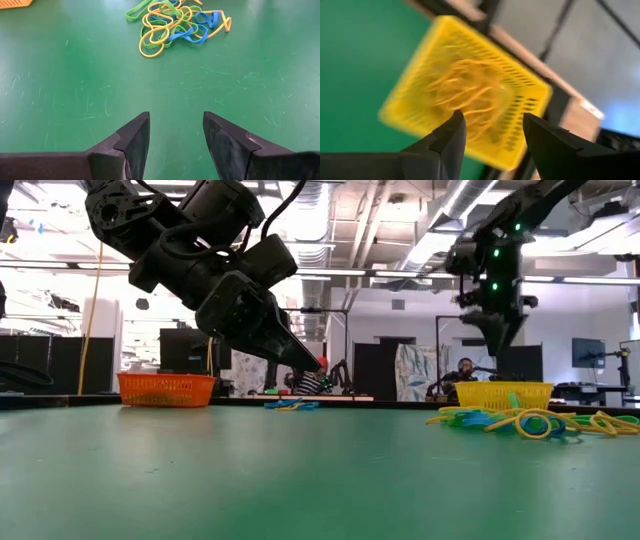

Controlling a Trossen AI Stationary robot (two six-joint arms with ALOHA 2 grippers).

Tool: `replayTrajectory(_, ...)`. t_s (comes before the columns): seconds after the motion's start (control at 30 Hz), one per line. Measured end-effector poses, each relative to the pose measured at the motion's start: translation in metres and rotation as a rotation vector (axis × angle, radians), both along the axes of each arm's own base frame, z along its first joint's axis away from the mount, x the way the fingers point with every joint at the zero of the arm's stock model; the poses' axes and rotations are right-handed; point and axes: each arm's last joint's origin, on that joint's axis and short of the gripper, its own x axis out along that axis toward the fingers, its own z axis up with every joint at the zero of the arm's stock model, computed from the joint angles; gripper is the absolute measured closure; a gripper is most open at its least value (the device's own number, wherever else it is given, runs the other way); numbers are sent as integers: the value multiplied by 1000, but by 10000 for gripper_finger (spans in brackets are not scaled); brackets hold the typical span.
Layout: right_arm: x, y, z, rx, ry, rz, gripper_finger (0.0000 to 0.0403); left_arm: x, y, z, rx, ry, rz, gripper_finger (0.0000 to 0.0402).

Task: Sort rubber bands into baskets
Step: Put the yellow rubber band into the yellow bin

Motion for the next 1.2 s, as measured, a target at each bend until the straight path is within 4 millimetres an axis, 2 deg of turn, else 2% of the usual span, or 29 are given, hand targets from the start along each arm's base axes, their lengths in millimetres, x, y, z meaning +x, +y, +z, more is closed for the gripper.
replayTrajectory(0.23,15,45,15,205,-168,193,187,0,0,0,0,0,0,226)
replayTrajectory(0.37,36,79,19,300,-239,359,197,0,0,0,0,0,0,226)
replayTrajectory(0.67,87,156,17,326,-303,667,210,0,0,0,0,0,0,226)
replayTrajectory(0.93,118,202,-7,394,-273,749,218,0,0,0,0,0,1,226)
replayTrajectory(1.2,143,222,-55,459,-122,753,223,0,0,0,-8,0,5,226)
